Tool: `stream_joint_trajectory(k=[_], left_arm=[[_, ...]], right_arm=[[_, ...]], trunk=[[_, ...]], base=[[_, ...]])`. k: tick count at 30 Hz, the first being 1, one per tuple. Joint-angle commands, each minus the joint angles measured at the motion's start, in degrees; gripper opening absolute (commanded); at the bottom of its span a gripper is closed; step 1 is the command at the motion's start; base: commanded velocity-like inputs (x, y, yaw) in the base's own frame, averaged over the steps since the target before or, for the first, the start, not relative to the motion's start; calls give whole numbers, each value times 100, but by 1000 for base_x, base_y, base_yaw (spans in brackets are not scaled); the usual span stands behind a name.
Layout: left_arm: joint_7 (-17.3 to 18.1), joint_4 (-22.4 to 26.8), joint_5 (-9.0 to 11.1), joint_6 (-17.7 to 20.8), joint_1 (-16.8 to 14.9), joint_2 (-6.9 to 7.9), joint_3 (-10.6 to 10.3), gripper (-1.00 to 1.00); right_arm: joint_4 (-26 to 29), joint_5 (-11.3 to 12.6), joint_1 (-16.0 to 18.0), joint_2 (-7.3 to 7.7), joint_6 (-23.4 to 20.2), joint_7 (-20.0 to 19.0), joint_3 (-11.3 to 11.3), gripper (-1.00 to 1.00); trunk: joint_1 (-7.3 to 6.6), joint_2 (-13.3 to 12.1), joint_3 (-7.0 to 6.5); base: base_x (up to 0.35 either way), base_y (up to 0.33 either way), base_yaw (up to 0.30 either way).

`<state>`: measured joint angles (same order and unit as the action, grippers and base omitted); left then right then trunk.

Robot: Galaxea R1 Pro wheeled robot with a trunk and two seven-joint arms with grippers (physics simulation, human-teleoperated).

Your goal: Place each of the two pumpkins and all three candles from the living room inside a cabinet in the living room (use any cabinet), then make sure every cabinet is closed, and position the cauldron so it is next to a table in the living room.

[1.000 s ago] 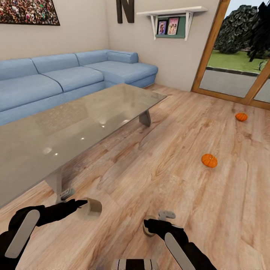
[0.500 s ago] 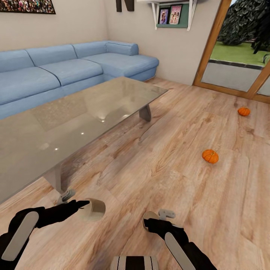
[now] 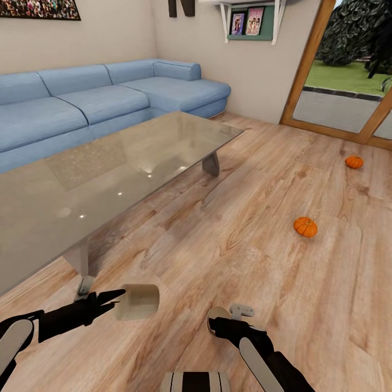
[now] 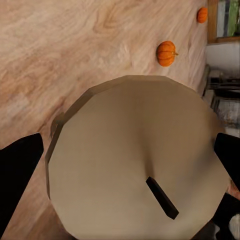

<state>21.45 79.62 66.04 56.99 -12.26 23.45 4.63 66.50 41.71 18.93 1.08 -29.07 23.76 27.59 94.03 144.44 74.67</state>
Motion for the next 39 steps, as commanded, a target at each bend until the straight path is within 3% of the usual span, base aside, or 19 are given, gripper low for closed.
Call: stream_joint_trajectory(k=[1, 11, 32, 39], left_arm=[[129, -3, -39, 23, 8, 3, 9, -100], [978, -41, -74, 19, 39, 272, -13, -100], [1047, -34, -69, 14, 91, 277, -23, -100], [1054, -34, -58, 14, 92, 281, -23, -100]], right_arm=[[4, 57, 5, 6, -2, 58, 19, 100], [-22, 49, 5, 0, -2, 64, 11, 100], [-40, 69, 5, 1, 177, 38, -9, 100], [-257, 54, 5, -2, 399, 15, 8, 100]], trunk=[[-1, 2, 4], [-1, 2, 4], [-1, 2, 4], [17, 11, 159]], base=[[0, 0, 0], [36, 4, 0], [46, 0, 0], [0, 0, 0]])
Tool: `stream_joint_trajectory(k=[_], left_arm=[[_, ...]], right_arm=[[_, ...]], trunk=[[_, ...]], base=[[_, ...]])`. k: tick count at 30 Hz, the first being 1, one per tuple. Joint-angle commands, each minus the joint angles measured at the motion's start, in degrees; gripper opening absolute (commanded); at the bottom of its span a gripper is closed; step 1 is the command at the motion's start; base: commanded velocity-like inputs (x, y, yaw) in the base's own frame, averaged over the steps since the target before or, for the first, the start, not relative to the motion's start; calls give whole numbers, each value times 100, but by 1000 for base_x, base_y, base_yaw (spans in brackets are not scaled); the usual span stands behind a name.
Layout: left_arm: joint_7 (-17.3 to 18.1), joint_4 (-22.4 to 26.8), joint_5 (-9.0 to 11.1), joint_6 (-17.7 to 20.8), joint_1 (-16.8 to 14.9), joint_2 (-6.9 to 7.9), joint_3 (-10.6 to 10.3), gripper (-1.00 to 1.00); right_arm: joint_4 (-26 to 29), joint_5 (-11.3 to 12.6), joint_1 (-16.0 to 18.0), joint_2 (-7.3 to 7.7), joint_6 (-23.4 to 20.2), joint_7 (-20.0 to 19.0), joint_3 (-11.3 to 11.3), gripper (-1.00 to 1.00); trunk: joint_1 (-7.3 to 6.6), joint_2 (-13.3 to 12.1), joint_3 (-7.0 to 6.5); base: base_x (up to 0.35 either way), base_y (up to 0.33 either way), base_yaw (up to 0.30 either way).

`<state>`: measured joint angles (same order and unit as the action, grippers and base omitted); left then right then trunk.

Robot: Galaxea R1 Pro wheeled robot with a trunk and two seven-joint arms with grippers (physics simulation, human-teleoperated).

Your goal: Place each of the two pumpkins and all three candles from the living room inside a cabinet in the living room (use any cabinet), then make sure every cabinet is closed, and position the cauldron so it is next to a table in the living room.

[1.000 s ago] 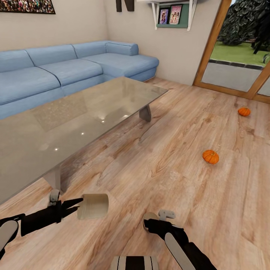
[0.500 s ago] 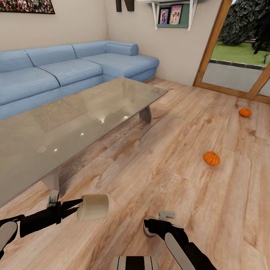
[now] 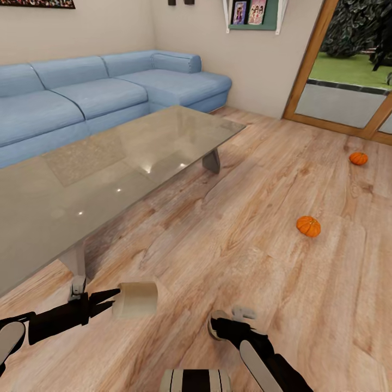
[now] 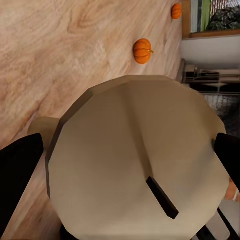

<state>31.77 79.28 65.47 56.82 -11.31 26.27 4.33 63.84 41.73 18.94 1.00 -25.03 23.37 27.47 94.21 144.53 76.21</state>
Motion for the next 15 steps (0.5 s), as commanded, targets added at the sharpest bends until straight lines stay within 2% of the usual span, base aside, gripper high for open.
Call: stream_joint_trajectory(k=[1, 9, 15], left_arm=[[23, 0, 0, 31, -3, 0, 6, -100], [23, 1, -6, 31, -3, 1, 6, -100], [23, 0, -8, 31, -3, 1, 6, -100]], right_arm=[[2, 49, 5, 6, 0, 55, 21, 100], [-21, 50, 5, 3, 20, 63, 15, 100], [-320, 40, 5, -7, 303, 63, 29, 100]], trunk=[[1, 3, 27], [22, 14, 204], [37, 22, 337]], base=[[0, 0, 0], [0, 0, 0], [0, 0, 0]])
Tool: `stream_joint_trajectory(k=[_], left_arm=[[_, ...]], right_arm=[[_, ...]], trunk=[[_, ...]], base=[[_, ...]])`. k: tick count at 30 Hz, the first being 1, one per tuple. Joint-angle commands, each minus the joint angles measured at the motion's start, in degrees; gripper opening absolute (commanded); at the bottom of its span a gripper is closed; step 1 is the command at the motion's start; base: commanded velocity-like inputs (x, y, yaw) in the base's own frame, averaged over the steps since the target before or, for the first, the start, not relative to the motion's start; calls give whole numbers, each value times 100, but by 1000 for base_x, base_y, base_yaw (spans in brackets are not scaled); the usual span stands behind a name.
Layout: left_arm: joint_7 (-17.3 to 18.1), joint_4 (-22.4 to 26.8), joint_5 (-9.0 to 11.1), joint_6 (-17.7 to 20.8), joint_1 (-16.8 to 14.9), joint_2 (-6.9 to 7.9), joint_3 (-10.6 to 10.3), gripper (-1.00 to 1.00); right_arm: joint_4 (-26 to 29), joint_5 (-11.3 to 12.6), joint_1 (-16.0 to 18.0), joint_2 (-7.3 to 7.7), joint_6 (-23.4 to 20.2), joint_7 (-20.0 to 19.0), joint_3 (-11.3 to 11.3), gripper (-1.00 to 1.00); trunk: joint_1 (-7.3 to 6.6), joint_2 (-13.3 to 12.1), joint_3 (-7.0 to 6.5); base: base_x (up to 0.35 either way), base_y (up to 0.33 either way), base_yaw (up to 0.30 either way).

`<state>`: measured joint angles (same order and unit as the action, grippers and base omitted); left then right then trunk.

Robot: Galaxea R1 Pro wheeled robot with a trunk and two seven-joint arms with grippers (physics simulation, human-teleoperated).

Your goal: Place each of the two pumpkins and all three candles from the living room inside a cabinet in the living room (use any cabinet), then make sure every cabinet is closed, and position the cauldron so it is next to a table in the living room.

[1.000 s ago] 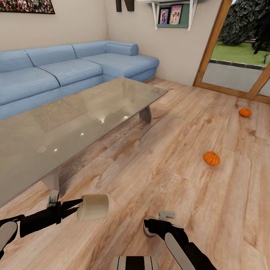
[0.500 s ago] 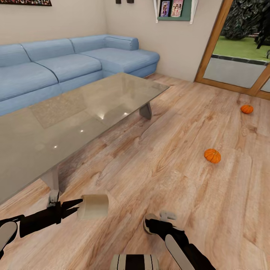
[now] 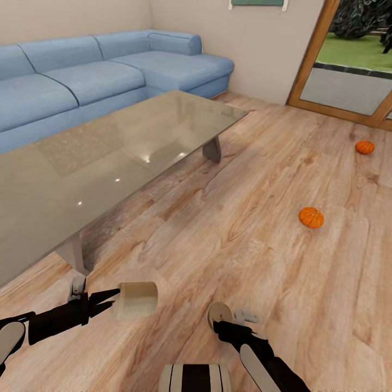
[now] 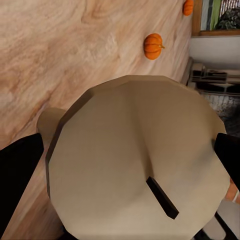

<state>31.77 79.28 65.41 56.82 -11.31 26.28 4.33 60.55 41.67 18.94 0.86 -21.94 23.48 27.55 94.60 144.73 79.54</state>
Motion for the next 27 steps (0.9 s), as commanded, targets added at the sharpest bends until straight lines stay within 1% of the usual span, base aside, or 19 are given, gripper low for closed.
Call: stream_joint_trajectory(k=[1, 10, 15, 19, 21, 23, 27], left_arm=[[22, 0, -2, 31, -3, -2, 6, -100], [22, 16, -2, 31, -3, 0, 6, -100], [22, 12, -6, 31, -1, 0, 6, -100], [22, 20, -8, 31, 15, 0, 6, -100], [22, 27, -4, 31, 21, 0, 6, -100], [22, 33, -2, 31, 22, 0, 6, -100], [22, 35, 3, 31, 23, 0, 6, -100]], right_arm=[[-3, 45, 5, 6, 1, 52, 21, 100], [-71, 61, 42, -4, 16, 52, 18, 100], [-91, 78, 245, -7, -58, 81, 14, 100], [-106, 92, 424, -5, -70, 66, 14, 100], [-156, 91, 645, -8, -72, 58, 17, 100], [-286, 81, 839, -73, -73, 54, 27, 100], [-415, 53, 934, -301, -70, 52, 30, 100]], trunk=[[1, 3, 27], [24, 15, 226], [37, 22, 337], [37, 22, 337], [37, 22, 337], [37, 22, 337], [37, 22, 337]], base=[[0, 0, 0], [0, 0, 0], [0, 0, 0], [0, 0, 0], [0, 0, 0], [0, 0, 0], [0, 0, 0]])
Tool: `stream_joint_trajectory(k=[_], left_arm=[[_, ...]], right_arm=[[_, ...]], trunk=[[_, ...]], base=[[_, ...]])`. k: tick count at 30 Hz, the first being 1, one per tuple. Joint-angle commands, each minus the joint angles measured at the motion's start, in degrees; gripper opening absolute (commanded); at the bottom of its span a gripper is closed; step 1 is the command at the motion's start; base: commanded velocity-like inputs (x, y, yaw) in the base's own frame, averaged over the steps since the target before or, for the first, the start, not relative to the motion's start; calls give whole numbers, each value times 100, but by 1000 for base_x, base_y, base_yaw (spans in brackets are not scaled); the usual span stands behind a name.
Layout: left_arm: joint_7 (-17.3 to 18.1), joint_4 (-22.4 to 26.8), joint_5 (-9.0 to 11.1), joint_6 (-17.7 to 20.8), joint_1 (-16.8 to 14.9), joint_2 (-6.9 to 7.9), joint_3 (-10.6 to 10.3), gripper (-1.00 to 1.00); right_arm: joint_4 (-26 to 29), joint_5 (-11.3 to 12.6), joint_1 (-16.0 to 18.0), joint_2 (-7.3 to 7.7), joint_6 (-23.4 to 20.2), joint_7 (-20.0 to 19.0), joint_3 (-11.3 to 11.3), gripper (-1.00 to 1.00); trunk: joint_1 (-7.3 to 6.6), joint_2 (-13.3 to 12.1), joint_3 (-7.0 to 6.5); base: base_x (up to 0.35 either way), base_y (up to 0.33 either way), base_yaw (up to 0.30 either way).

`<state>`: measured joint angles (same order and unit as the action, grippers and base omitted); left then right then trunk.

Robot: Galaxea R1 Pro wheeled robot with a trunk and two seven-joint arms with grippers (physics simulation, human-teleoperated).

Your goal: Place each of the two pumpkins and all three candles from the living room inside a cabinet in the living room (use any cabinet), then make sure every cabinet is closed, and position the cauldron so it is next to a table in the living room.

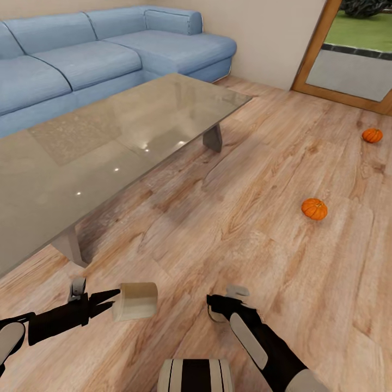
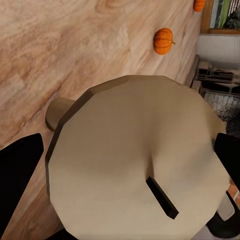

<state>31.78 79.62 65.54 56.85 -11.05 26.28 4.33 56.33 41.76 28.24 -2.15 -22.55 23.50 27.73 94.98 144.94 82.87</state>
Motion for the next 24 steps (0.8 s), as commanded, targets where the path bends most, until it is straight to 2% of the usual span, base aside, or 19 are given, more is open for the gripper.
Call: stream_joint_trajectory(k=[1, 3, 8, 13, 20, 24], left_arm=[[21, 0, -9, 28, -2, 0, 6, -100], [21, 0, -1, 28, -1, 0, 6, -100], [21, 7, 2, 28, 0, 0, 6, -100], [21, 9, 10, 28, 2, 0, 6, -100], [21, 9, 11, 28, 6, 2, 6, -100], [21, 9, 11, 28, 6, 3, 6, -100]], right_arm=[[-22, 37, 16, -55, -7, 46, 12, 100], [-121, 31, 120, -161, -5, 42, 15, 100], [-457, -54, 304, -218, 29, -11, 33, 100], [-527, -228, 334, -231, 26, -70, 54, 100], [-580, -241, 333, -236, 6, -66, 51, 100], [-791, -237, 390, -241, 3, -10, 48, 100]], trunk=[[-1, 2, 4], [2, 3, 26], [14, 10, 137], [14, 10, 137], [14, 10, 137], [14, 10, 137]], base=[[0, 0, 0], [0, 0, 0], [0, 0, 0], [0, 0, 0], [0, 0, 0], [0, 0, 0]])
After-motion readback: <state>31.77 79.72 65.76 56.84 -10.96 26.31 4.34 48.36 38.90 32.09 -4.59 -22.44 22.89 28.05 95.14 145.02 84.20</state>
